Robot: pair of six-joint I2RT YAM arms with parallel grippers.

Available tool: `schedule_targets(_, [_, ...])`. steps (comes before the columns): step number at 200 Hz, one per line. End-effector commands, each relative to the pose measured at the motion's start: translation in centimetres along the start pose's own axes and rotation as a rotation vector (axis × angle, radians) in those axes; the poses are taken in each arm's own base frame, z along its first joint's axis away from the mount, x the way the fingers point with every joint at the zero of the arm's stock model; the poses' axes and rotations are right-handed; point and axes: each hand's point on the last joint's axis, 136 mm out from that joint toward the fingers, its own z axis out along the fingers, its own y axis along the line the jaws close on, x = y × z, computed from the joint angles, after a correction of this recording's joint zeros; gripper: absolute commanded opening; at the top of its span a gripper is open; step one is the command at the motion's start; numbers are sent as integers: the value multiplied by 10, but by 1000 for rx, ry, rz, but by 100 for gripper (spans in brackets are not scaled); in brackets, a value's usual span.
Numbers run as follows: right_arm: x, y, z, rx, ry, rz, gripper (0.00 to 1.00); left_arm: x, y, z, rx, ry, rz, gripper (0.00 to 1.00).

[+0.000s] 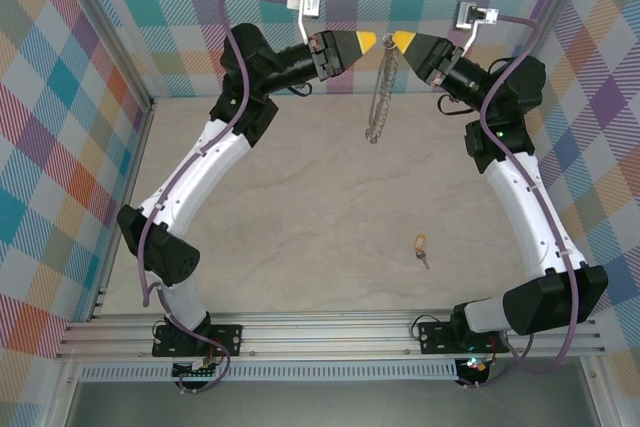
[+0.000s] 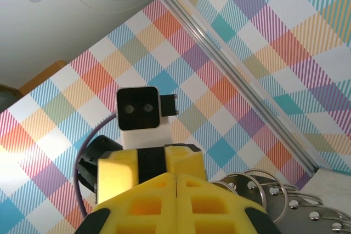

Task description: Put the keys on the keyring

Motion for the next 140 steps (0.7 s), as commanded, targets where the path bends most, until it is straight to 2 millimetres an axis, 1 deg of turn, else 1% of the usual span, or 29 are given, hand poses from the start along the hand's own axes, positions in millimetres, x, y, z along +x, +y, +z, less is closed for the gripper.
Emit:
schedule_targets(1, [-10,18,0,-57,-45,-42,0,-3,-18,5,62,-4,23,29])
schedule_targets(40, [-10,17,1,-59,-42,-36,0,0,-13,8,54,-1,16,31])
schedule_targets(88, [-8,13,3,-57,-38,-25,0,0,-18,13,71,-2,23,31])
schedule_targets(114, [-8,12,3,-58,-38,-20,0,1,-20,16,81,3,24,30])
schedule_targets(140, [-8,12,3,-59,-39,-17,0,2,-21,17,86,8,24,25])
